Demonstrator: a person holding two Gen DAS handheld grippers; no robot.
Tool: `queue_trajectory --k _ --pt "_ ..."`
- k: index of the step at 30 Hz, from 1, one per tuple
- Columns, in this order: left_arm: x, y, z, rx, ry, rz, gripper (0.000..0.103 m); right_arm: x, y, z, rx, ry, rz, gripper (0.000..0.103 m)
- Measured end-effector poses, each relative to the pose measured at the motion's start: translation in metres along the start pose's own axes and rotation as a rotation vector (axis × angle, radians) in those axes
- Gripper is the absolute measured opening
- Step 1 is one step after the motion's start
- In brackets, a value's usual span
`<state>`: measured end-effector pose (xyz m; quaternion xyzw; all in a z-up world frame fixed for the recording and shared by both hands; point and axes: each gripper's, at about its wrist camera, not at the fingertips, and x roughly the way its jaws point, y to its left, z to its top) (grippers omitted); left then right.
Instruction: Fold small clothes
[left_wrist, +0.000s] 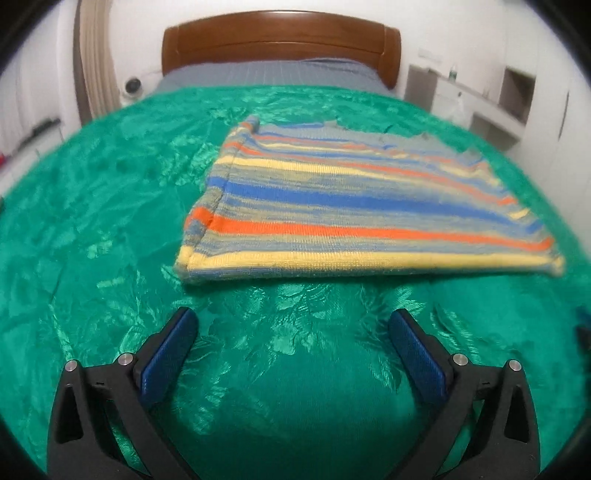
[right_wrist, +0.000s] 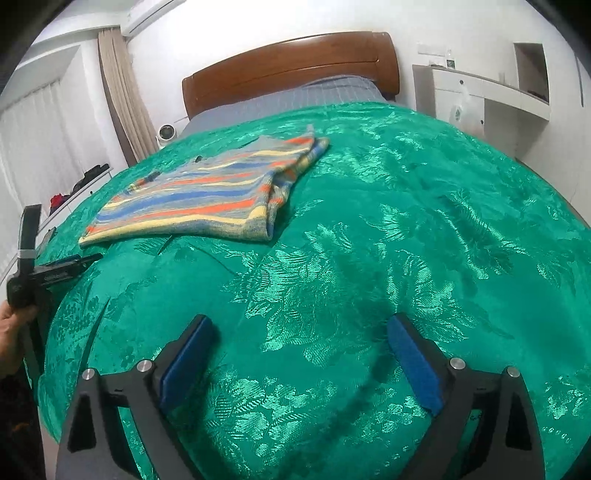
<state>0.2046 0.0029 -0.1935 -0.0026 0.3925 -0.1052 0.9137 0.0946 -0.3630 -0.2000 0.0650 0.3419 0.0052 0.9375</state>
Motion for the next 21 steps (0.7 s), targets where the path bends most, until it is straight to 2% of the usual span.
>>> queue_trajectory --k 3,5,8,13,15,16,17,21 --pt "-0.016 0.017 0.002 -0.035 0.029 -0.003 0.103 0.001 0.0 0.0 0.001 0.0 -0.002 0.095" --pt "-0.029 0.034 0.006 -0.09 -0.008 0.007 0.103 0.001 0.0 0.0 0.0 -0.001 -0.002 0.095" --pt "-0.031 0.064 0.019 -0.151 -0.023 0.051 0.103 0.001 0.0 0.0 0.001 -0.003 0.0 0.095" --pt "-0.01 0.099 0.036 -0.148 -0.006 0.159 0.103 -0.001 -0.001 -0.001 0.004 -0.006 0.004 0.095" --pt "0.012 0.112 0.033 -0.126 0.046 0.207 0.103 -0.001 -0.001 -0.001 0.004 -0.007 0.004 0.095" --pt "0.026 0.117 0.026 -0.103 0.078 0.2 0.103 -0.001 -0.001 -0.001 0.004 -0.007 0.004 0.095" --pt "0.026 0.118 0.022 -0.097 0.041 0.186 0.103 -0.001 -0.001 -0.001 0.004 -0.007 0.004 0.095" --pt "0.019 0.114 0.017 -0.085 0.013 0.203 0.103 -0.001 -0.001 -0.001 0.004 -0.007 0.004 0.095"
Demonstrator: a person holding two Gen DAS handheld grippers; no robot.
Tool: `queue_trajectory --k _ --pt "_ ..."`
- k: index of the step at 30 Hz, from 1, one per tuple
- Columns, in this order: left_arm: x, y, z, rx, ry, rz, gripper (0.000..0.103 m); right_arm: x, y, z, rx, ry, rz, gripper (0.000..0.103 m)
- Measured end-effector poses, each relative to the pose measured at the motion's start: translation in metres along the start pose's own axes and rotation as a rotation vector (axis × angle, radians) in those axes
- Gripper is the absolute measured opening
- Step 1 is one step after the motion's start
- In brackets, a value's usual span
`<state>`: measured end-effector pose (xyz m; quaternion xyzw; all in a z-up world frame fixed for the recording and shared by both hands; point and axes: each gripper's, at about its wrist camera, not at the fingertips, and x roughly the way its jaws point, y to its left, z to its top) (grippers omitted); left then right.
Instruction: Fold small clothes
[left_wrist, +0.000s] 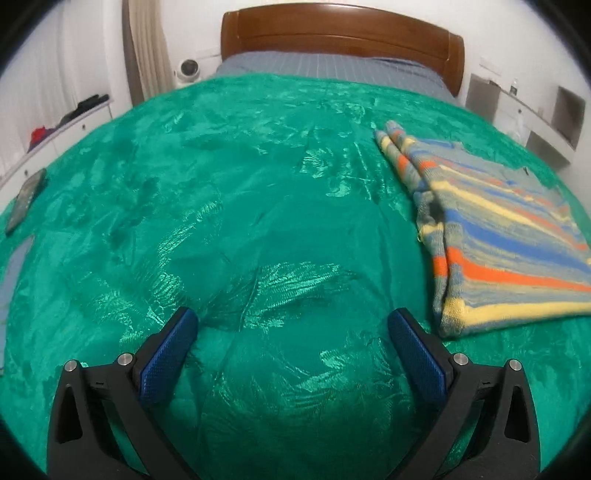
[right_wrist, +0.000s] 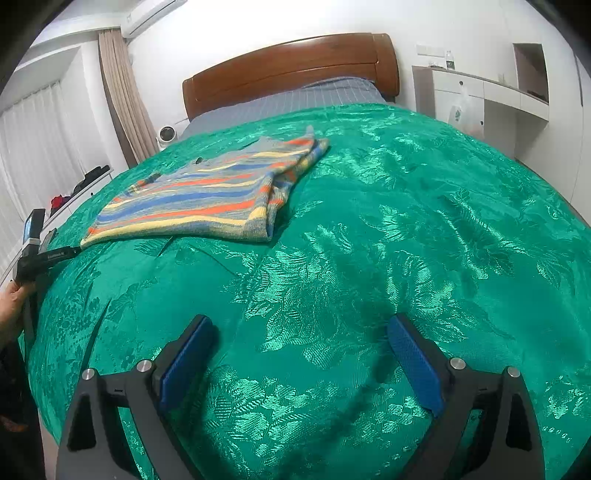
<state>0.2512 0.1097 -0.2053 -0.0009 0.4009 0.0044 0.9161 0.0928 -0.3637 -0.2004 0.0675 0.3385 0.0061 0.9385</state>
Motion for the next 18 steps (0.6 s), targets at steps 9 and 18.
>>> queue_trajectory --k 9,18 --pt "-0.0021 0.0007 -0.0016 -0.006 0.002 -0.007 0.103 -0.0009 0.0003 0.0006 -0.001 -0.002 0.003 0.095" --pt "-0.0017 0.0016 -0.0011 -0.004 0.004 -0.006 0.103 -0.0004 0.0006 0.0011 -0.005 -0.003 -0.001 0.096"
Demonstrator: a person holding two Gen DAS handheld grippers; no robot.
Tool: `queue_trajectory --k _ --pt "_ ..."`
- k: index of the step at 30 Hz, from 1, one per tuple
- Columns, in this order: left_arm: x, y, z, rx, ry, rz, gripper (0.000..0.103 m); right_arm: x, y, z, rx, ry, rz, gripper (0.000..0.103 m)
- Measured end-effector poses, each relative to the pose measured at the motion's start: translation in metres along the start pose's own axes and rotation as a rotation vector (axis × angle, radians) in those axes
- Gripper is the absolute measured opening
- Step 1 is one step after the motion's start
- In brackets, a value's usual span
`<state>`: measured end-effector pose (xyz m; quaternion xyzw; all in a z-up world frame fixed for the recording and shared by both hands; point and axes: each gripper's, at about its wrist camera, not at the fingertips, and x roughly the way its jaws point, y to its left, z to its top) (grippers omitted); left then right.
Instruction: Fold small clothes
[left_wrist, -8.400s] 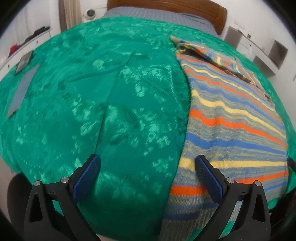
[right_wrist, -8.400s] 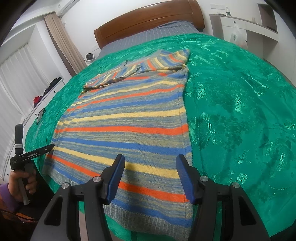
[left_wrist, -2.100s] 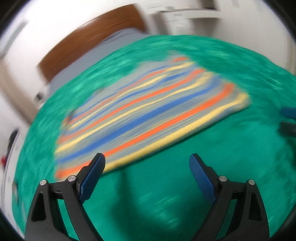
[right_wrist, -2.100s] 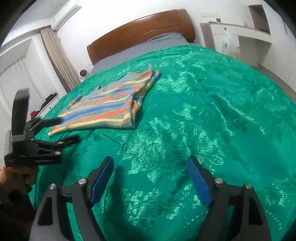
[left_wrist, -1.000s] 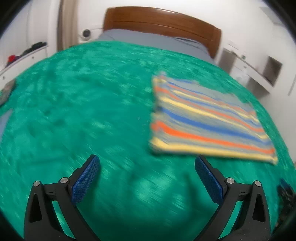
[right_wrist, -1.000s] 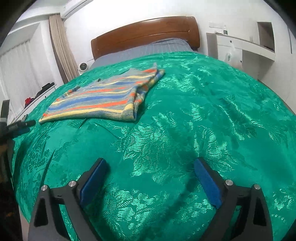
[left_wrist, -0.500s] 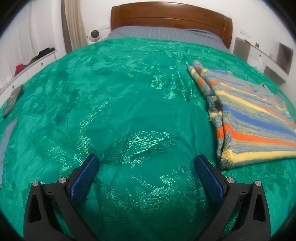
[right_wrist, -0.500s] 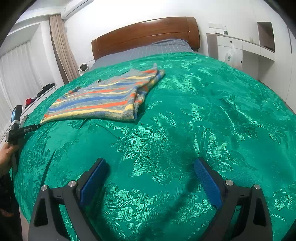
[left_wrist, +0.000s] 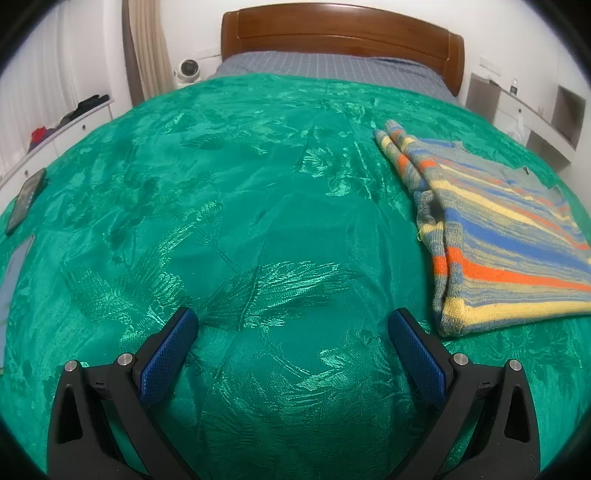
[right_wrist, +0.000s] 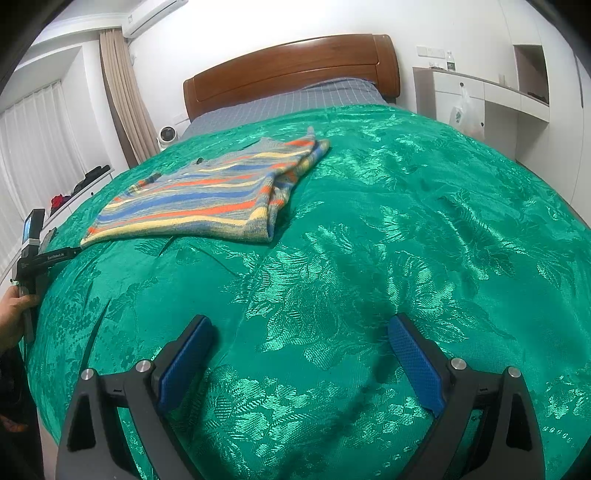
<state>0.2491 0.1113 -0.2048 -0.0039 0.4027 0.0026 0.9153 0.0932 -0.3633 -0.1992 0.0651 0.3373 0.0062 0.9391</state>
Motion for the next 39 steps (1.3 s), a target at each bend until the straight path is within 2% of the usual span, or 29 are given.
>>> queue_trajectory --k 4,11,20,26,29,31,33,34,39 --pt "0.0 0.0 0.003 0.006 0.012 0.001 0.103 0.0 0.0 0.0 0.0 0.0 0.001 0.096" --pt "0.002 -0.004 0.01 0.013 0.082 0.012 0.103 0.0 0.0 0.0 0.001 -0.001 0.001 0.096" --pt "0.001 0.003 0.009 -0.057 0.112 -0.024 0.103 0.0 0.0 0.0 0.0 -0.001 0.0 0.096" --pt "-0.011 -0.001 0.007 0.011 0.141 -0.024 0.102 0.0 0.0 -0.001 0.0 -0.001 0.001 0.096" --pt "-0.04 -0.009 0.001 0.046 0.095 -0.023 0.102 0.0 0.001 -0.001 0.001 -0.001 0.003 0.096" --pt "-0.067 -0.033 -0.002 0.123 0.035 -0.075 0.102 0.0 0.0 0.0 0.004 0.002 0.005 0.096" --pt "-0.086 -0.068 -0.002 0.225 0.012 -0.171 0.102 0.0 0.002 0.003 0.001 0.019 0.003 0.096" --pt "-0.096 -0.097 -0.002 0.305 0.003 -0.238 0.102 0.0 0.003 0.006 0.002 0.037 0.003 0.096" --pt "-0.117 -0.222 -0.008 0.594 -0.058 -0.435 0.102 -0.012 -0.015 0.033 0.081 0.105 0.066 0.095"
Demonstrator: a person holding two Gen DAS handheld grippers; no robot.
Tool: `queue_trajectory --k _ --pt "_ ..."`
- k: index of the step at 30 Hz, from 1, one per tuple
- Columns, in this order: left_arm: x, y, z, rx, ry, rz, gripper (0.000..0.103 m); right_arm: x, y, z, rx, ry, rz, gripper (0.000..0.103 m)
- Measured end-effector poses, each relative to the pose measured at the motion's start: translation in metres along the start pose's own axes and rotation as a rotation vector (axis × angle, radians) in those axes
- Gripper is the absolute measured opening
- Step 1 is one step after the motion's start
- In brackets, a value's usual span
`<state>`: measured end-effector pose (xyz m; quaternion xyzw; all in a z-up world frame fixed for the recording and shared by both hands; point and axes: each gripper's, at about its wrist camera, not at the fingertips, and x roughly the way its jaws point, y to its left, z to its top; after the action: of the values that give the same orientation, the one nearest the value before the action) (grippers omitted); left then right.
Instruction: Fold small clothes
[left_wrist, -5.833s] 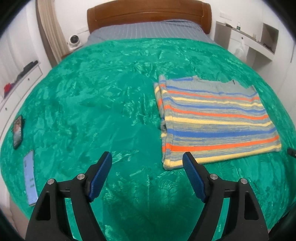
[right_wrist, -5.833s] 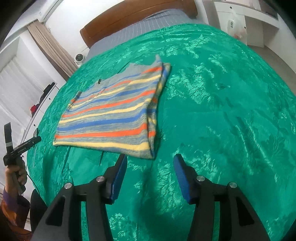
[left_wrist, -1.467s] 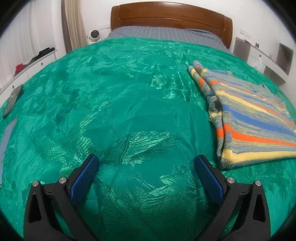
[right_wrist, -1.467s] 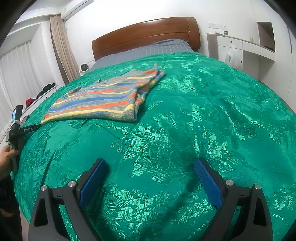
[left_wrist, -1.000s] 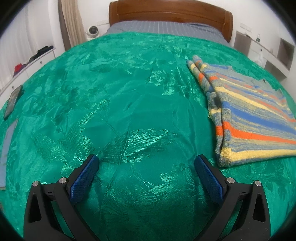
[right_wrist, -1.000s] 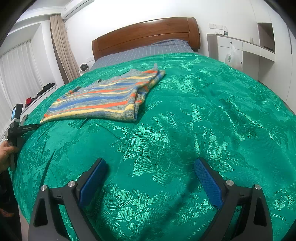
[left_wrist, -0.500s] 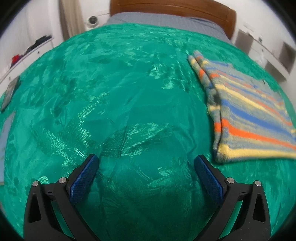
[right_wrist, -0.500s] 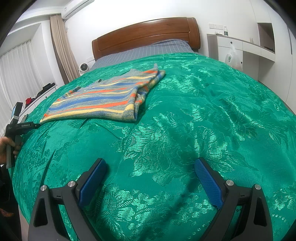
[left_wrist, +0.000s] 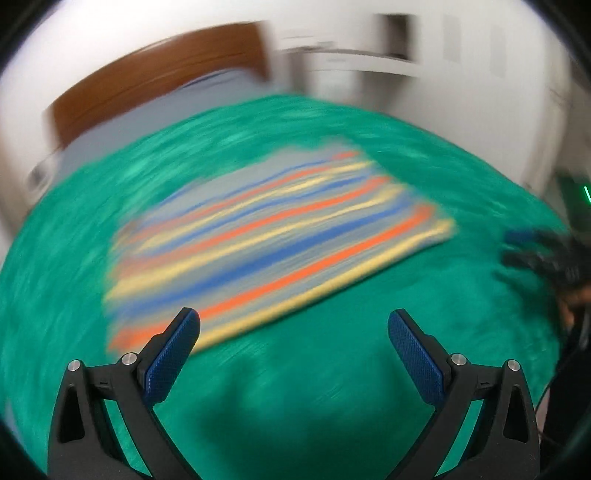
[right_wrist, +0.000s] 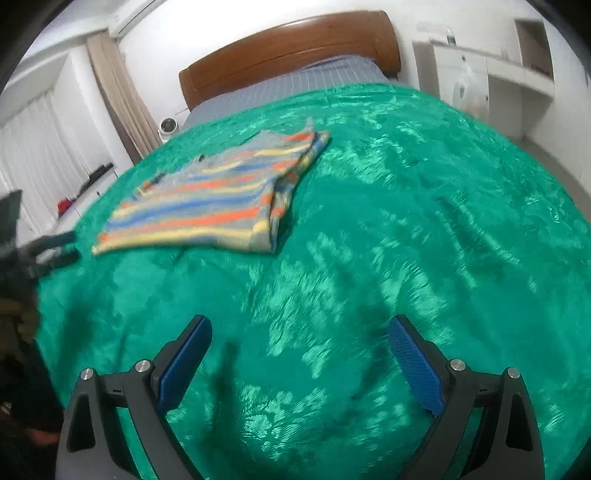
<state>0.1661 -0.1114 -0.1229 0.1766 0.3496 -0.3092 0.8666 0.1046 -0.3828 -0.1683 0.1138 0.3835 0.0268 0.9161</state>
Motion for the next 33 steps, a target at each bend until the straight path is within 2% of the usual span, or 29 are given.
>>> queue_trajectory --k 2,4,6,9,10,11,12,13,14,17,19,20,21,22,24,27,30,33 --pt "0.027 -0.045 0.024 0.122 -0.022 -0.053 0.102 -0.009 -0.011 0.014 0.03 -0.011 0.011 0.095" --pt "0.054 -0.074 0.041 0.184 -0.01 -0.079 0.102 -0.016 -0.026 0.035 0.062 -0.024 0.031 0.095" --pt "0.082 -0.096 0.054 0.216 0.018 -0.104 0.097 -0.016 -0.039 0.057 0.086 -0.022 0.056 0.095" --pt "0.116 -0.119 0.06 0.273 0.068 -0.09 0.066 0.001 -0.056 0.101 0.113 0.006 0.126 0.092" --pt "0.12 -0.123 0.06 0.277 0.058 -0.103 0.047 0.009 -0.059 0.112 0.119 0.021 0.155 0.09" --pt "0.118 -0.124 0.06 0.278 0.044 -0.103 0.035 0.018 -0.062 0.123 0.125 0.036 0.184 0.085" --pt "0.117 -0.122 0.059 0.279 0.031 -0.095 0.031 0.038 -0.065 0.14 0.139 0.066 0.231 0.081" --pt "0.115 -0.121 0.058 0.277 0.018 -0.094 0.02 0.05 -0.067 0.149 0.148 0.086 0.254 0.08" --pt "0.112 -0.12 0.057 0.27 0.011 -0.098 0.016 0.069 -0.068 0.16 0.161 0.12 0.286 0.078" --pt "0.11 -0.11 0.057 0.224 -0.01 -0.128 0.011 0.139 -0.067 0.188 0.211 0.231 0.357 0.072" --pt "0.103 -0.104 0.057 0.196 -0.029 -0.148 0.01 0.186 -0.07 0.199 0.316 0.268 0.395 0.066" --pt "0.103 -0.103 0.059 0.185 -0.036 -0.153 0.01 0.197 -0.07 0.2 0.347 0.272 0.403 0.052" --pt "0.096 -0.097 0.059 0.161 -0.048 -0.16 0.01 0.212 -0.066 0.204 0.365 0.271 0.399 0.022" --pt "0.091 -0.091 0.059 0.136 -0.059 -0.165 0.01 0.218 -0.06 0.207 0.35 0.277 0.376 0.011" --pt "0.072 -0.068 0.057 0.05 -0.09 -0.174 0.009 0.213 -0.043 0.216 0.293 0.263 0.336 0.011" --pt "0.041 -0.018 0.049 -0.112 -0.13 -0.181 0.009 0.185 -0.003 0.242 0.175 0.211 0.33 0.01" --pt "0.012 0.031 0.032 -0.242 -0.156 -0.153 0.009 0.174 0.046 0.265 0.104 0.193 0.38 0.01" --pt "-0.004 0.079 0.009 -0.364 -0.151 -0.106 0.009 0.186 0.109 0.28 0.038 0.216 0.431 0.01"
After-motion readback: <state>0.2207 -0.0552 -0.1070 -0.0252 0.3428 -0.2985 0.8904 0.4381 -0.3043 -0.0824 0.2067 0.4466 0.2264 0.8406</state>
